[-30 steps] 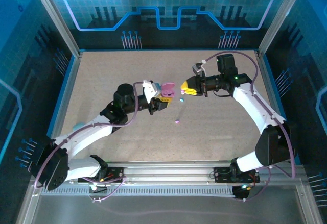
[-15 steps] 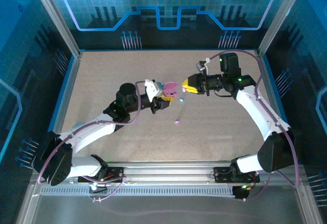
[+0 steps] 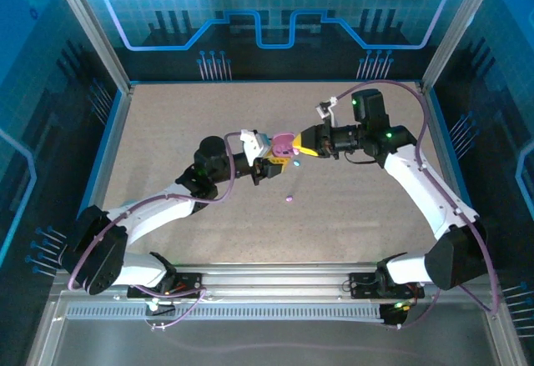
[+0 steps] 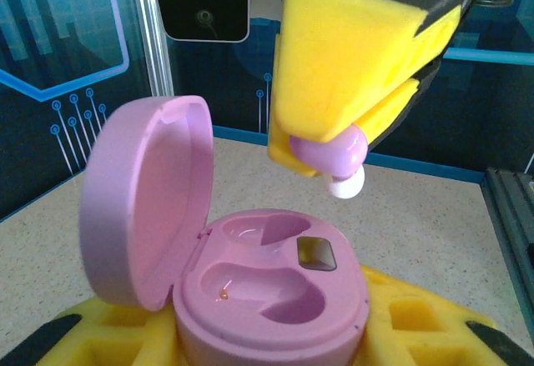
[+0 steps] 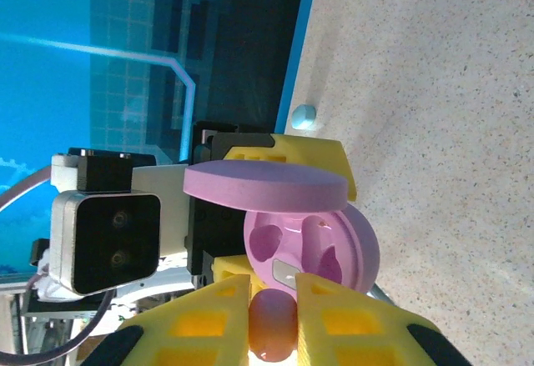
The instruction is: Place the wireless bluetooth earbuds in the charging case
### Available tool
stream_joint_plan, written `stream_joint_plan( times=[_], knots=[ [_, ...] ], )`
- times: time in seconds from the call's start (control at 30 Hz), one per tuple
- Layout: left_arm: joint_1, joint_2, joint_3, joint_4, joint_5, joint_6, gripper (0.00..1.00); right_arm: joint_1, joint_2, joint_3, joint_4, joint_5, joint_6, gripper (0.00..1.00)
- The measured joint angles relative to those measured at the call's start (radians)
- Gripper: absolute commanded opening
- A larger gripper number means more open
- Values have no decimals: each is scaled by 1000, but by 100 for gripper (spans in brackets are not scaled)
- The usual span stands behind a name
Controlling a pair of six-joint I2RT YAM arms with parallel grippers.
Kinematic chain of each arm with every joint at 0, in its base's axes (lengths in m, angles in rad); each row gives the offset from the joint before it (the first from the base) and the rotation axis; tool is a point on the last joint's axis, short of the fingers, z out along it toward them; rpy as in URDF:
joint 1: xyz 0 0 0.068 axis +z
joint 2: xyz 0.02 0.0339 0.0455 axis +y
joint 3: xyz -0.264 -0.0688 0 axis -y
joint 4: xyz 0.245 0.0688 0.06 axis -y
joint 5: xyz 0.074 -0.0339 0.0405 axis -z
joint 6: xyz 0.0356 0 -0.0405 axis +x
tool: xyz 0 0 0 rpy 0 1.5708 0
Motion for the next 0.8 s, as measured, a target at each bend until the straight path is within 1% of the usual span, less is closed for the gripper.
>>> stream_joint_plan(
  times=[0.2, 0.53, 0.8],
  knots=[
    [-6, 8, 0, 27, 16, -16, 34, 22, -9, 0, -2, 47, -37, 19],
    [-8, 16, 0, 51, 26, -27, 34, 33, -10, 0, 29, 80, -40, 19],
    [-8, 16, 0, 58, 39, -49, 34, 47, -15, 0, 35, 130, -51, 19]
  ],
)
